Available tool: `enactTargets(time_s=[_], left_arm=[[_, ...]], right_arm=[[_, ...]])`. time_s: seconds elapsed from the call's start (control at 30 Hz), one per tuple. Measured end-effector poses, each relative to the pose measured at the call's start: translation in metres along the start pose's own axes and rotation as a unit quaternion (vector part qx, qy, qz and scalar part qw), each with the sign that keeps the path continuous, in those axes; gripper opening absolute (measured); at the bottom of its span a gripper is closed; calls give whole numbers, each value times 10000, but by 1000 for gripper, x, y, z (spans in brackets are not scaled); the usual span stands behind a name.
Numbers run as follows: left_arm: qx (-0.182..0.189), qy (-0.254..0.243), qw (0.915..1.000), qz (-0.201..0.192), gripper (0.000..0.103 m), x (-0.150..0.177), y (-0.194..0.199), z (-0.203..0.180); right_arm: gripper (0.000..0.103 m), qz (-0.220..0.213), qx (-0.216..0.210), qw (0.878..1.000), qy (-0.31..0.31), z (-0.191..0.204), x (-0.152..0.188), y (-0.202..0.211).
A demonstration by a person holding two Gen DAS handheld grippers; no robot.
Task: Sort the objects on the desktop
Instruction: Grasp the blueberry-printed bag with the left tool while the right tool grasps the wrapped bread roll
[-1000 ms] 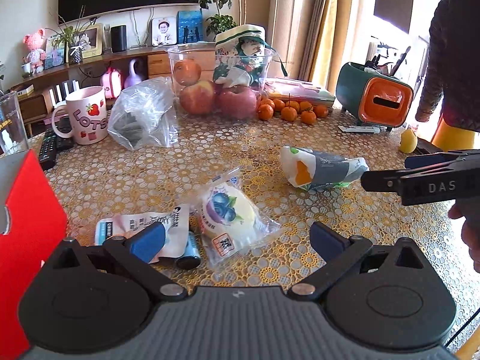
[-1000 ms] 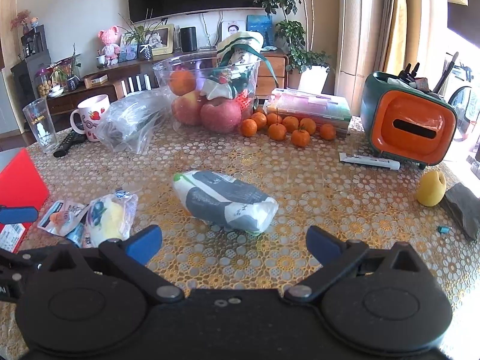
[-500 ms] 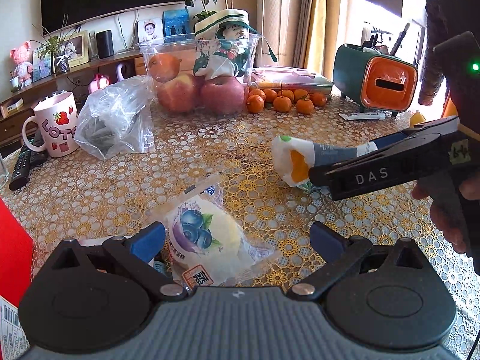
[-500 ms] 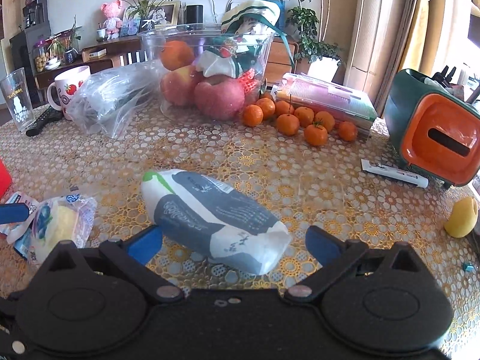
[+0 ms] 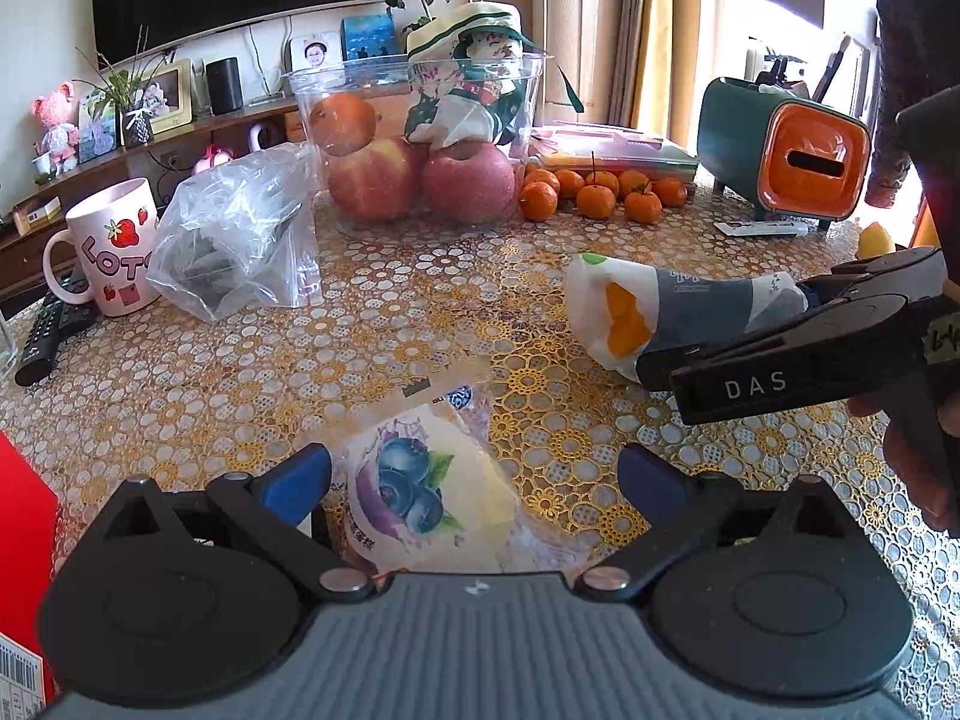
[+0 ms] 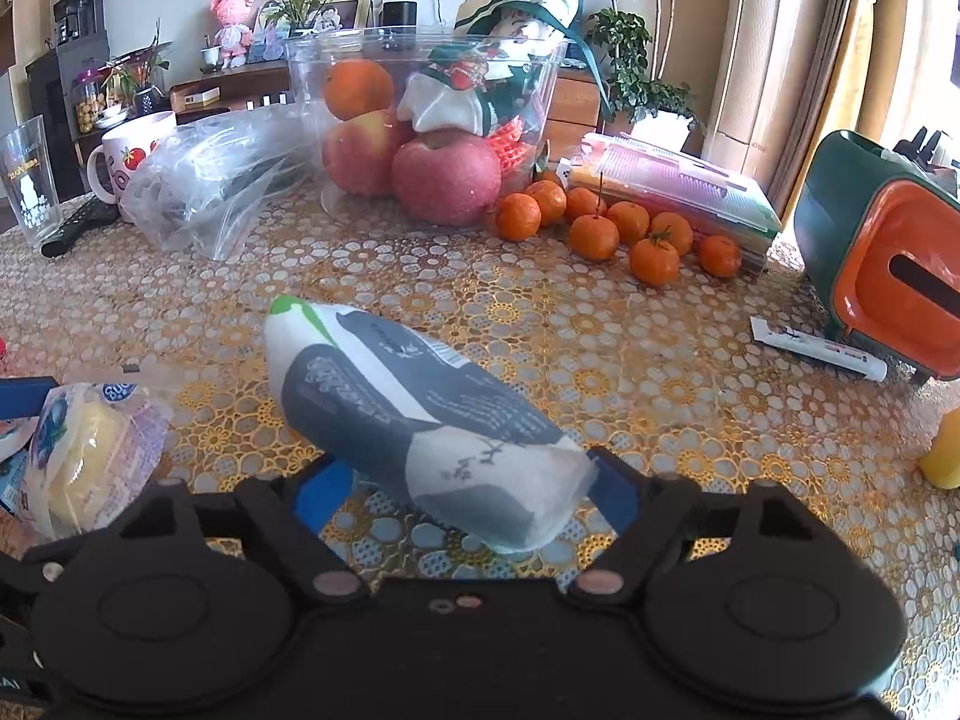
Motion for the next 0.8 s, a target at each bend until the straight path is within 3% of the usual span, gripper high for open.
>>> enactTargets(time_s=[0.17, 0.3, 0.37, 0.4, 0.43, 0.47, 0.67, 0.8], left_arm=[[-18, -21, 10000, 4, 102, 1, -4, -1], [-76, -62, 9999, -18, 91, 2, -3, 0], [-89, -40, 10000, 5, 91, 2, -4, 2], [-100, -42, 9999, 2, 91, 2, -3, 2], [-131, -62, 9999, -7, 91, 2, -3, 2], [-171, -101, 9998, -25, 91, 2, -2, 1], [-276, -127, 9995, 22, 91, 3, -2, 1], [-276, -148, 9994, 127, 91, 4, -6, 0]], right_arm=[[67, 161, -29, 9998, -111, -1, 3, -5], [57, 157, -64, 9997, -154, -1, 5, -3], [58, 69, -40, 10000, 27, 1, 7, 2], [67, -37, 94, 9997, 219, 4, 7, 6], [87, -148, 230, 9989, 371, 6, 7, 11], [92, -313, 252, 9980, 498, 7, 7, 17], [95, -580, 147, 9932, 1002, 16, -8, 36], [96, -343, -74, 9938, 1052, 26, -15, 19]])
Point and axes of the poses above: each gripper's, at about its wrist camera, not at the fingertips, and y roughly against the way its jaws point, z to its left, x to its underside, the point moved 3 cm from there along -y, roughly the way its jaws point, and after that the axes turned 5 degrees about x, right-handed, at the moved point
